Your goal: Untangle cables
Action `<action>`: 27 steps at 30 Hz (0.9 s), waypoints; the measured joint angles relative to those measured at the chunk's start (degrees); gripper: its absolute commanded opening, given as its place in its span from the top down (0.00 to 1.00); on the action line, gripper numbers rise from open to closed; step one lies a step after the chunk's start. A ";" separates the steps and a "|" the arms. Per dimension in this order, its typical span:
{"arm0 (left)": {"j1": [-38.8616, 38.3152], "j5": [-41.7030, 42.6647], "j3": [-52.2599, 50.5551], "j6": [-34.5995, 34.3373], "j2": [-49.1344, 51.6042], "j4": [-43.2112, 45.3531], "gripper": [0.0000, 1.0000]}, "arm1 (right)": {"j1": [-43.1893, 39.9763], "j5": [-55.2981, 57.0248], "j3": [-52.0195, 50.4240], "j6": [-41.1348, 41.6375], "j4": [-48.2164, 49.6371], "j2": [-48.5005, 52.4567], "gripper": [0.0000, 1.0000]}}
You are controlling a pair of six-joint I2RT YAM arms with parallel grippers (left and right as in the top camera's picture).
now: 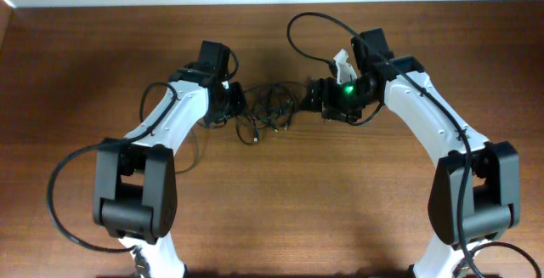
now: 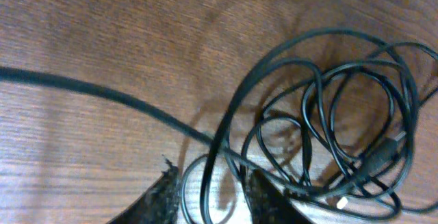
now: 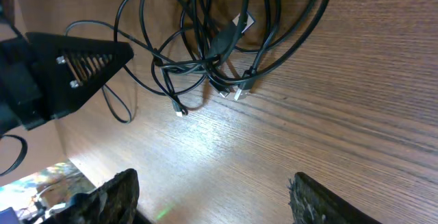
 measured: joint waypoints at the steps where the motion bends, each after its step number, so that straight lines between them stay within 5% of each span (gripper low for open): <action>1: 0.00 0.02 0.00 -0.22 0.42 0.22 0.95 | 0.31 0.22 0.00 -0.02 -0.02 0.00 0.28; 8: 0.00 2.29 0.00 0.15 1.38 0.87 1.00 | 1.42 1.73 0.00 0.00 0.42 0.00 0.24; 18: -0.81 31.30 4.87 11.87 -2.10 1.73 1.00 | 1.44 3.78 0.00 0.00 0.35 0.00 0.22; 27: -4.87 37.59 5.27 13.31 -15.63 3.28 1.00 | 1.49 3.76 0.00 4.90 5.31 0.04 0.22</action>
